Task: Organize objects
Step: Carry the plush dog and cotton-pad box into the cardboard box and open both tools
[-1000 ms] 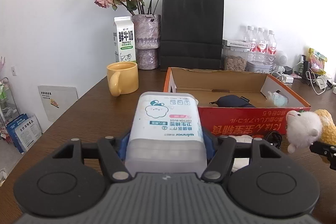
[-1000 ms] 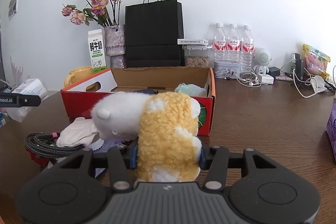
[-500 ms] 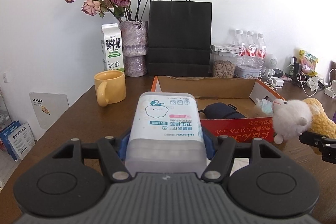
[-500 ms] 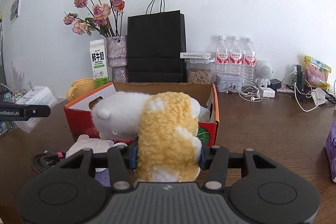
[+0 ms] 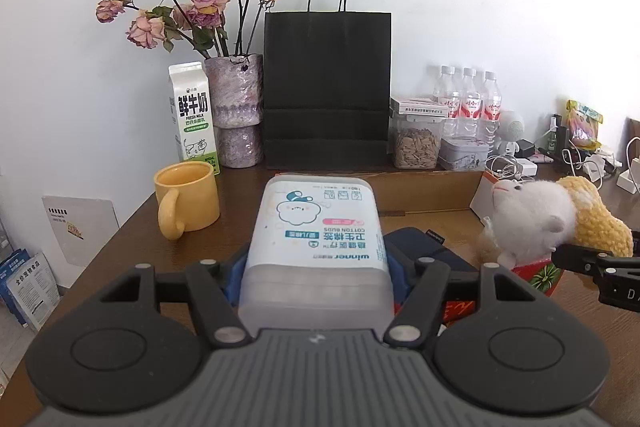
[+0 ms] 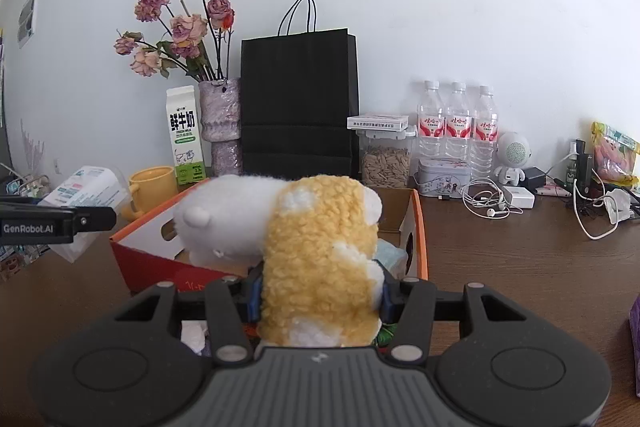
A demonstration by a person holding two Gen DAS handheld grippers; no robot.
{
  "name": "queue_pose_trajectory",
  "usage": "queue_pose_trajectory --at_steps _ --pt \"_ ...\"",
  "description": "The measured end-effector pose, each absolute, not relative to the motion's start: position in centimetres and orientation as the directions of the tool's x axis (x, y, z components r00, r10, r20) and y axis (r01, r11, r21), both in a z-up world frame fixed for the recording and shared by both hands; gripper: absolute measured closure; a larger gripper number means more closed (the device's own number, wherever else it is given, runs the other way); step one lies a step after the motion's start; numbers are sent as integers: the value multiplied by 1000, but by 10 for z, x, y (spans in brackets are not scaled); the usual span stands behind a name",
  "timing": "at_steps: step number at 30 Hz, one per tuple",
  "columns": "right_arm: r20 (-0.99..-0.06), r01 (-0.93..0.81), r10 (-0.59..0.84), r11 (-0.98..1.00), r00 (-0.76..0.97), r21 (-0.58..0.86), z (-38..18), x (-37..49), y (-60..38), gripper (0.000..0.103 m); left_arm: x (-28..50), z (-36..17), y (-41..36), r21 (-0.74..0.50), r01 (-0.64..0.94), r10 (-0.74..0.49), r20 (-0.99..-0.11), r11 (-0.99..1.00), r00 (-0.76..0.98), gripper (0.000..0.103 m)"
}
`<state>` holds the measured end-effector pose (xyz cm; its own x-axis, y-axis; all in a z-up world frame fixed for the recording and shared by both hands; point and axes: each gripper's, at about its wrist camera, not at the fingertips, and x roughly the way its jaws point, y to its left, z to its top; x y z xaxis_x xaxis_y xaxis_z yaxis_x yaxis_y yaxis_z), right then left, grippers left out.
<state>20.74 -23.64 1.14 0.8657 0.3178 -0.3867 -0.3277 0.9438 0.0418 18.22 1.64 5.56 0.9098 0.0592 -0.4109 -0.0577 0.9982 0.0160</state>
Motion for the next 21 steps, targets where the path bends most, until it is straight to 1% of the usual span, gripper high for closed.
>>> queue_pose_trajectory --at_steps 16,21 --pt "-409 -325 310 945 858 36 16 297 -220 54 266 54 10 18 -46 49 -415 999 908 37" --pt "-432 -317 302 948 850 39 12 328 -218 54 292 52 12 8 -47 46 -420 999 906 37"
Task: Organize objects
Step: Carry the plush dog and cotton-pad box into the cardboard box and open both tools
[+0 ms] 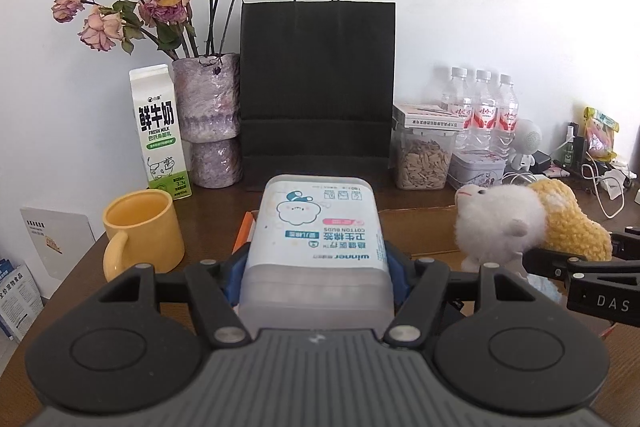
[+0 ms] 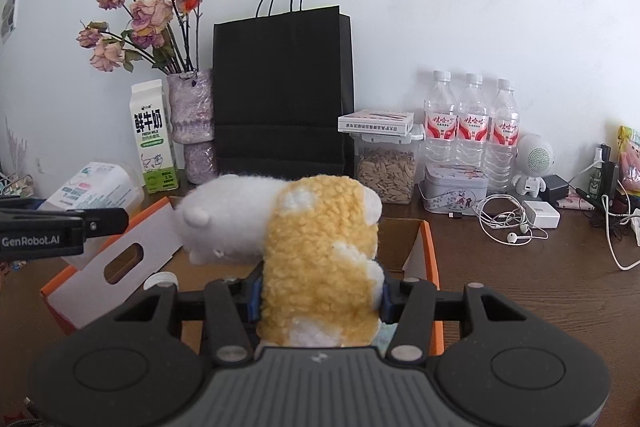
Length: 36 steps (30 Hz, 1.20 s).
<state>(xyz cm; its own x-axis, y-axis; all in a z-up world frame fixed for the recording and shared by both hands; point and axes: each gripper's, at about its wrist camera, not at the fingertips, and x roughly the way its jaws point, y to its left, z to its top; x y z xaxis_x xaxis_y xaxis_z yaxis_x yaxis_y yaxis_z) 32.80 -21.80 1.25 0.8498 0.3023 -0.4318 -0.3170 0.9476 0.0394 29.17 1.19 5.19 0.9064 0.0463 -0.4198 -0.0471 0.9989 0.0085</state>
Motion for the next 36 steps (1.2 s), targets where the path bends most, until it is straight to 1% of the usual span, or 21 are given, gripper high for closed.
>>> queue_pose_trajectory --at_steps 3,9,14,17,19,20,21,22,23,36 --pt "-447 -311 293 950 845 35 9 342 -215 54 304 51 13 0 -52 47 -427 999 903 37" --pt "-477 -307 291 951 829 46 -1 361 -211 54 321 42 18 -34 -58 35 -467 998 884 37" --pt "-490 -309 292 950 821 48 -8 365 -210 54 330 33 20 -34 -58 33 -503 998 864 37" --pt "-494 -309 293 950 818 52 -10 365 -211 53 331 31 20 -33 -53 28 -508 998 861 36" --pt "-495 -309 295 949 818 56 -10 365 -212 49 330 30 20 -42 -55 26 -512 998 859 35" --pt "-492 -308 295 950 819 58 -9 364 -212 37 329 30 20 -44 -60 29 -510 997 860 28" --pt "-490 -307 295 950 820 59 -9 364 -213 26 329 30 20 -42 -61 32 -506 997 862 12" --pt "-484 -305 294 951 824 59 -8 363 -213 3 328 31 19 -42 -61 32 -498 997 866 3" --pt "-473 -303 294 951 831 59 -7 361 -214 0 326 32 19 -43 -65 36 -482 997 875 0" --pt "-463 -297 291 953 837 63 -3 357 -216 0 325 34 19 -38 -69 42 -480 997 876 0"
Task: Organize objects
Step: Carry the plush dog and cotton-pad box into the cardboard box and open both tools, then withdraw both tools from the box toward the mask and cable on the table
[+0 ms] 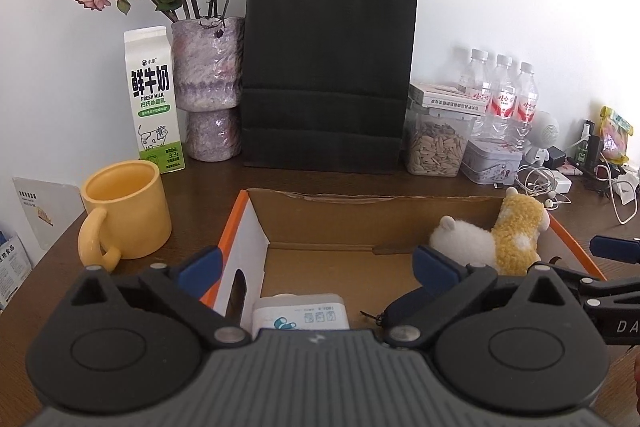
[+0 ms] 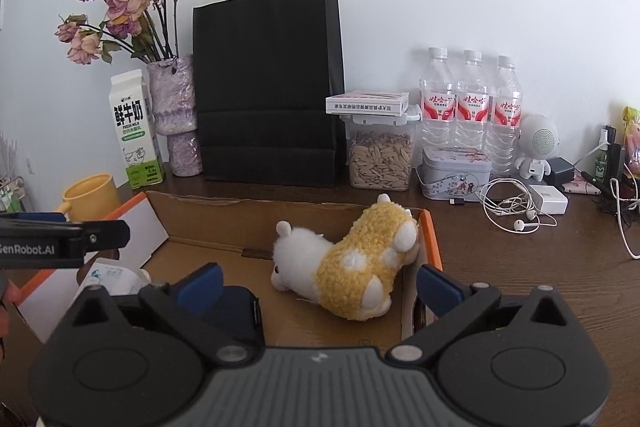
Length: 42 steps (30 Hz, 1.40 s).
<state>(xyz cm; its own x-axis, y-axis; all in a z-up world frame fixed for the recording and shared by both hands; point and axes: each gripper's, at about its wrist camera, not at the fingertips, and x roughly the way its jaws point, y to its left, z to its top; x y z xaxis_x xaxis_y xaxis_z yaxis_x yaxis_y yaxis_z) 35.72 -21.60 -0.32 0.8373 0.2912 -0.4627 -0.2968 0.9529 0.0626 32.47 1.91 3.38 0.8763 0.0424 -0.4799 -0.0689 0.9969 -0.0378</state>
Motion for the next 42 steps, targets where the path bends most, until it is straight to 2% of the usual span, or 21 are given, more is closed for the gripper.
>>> queue_pose_trajectory --at_steps 19,42 --pt "-440 -301 291 952 849 49 11 328 -217 0 299 49 15 -11 -72 59 -455 997 888 0" --pt "-445 -310 301 949 843 55 16 244 -225 0 215 54 11 5 -64 59 -471 998 880 0"
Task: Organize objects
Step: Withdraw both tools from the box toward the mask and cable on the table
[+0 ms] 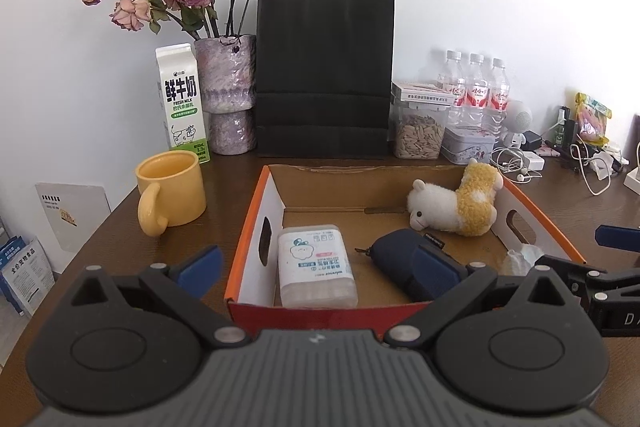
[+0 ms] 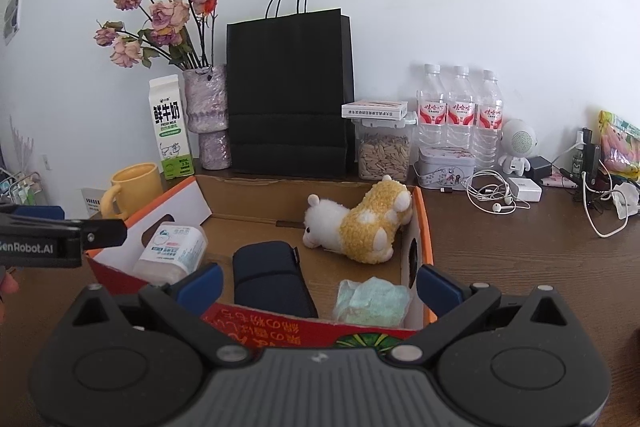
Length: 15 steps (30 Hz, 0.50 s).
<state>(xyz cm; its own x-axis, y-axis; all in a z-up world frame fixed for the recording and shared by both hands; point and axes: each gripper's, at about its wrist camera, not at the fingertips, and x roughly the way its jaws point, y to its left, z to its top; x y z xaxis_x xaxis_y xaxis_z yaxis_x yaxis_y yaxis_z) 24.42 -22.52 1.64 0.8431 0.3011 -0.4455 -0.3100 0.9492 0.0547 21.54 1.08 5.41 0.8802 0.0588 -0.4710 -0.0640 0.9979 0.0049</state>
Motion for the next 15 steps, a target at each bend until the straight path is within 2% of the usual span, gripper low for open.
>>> queue_pose_trajectory --at_steps 15 --pt "-489 -334 314 941 814 48 0 194 -224 0 163 41 19 -1 -73 62 -502 997 863 0"
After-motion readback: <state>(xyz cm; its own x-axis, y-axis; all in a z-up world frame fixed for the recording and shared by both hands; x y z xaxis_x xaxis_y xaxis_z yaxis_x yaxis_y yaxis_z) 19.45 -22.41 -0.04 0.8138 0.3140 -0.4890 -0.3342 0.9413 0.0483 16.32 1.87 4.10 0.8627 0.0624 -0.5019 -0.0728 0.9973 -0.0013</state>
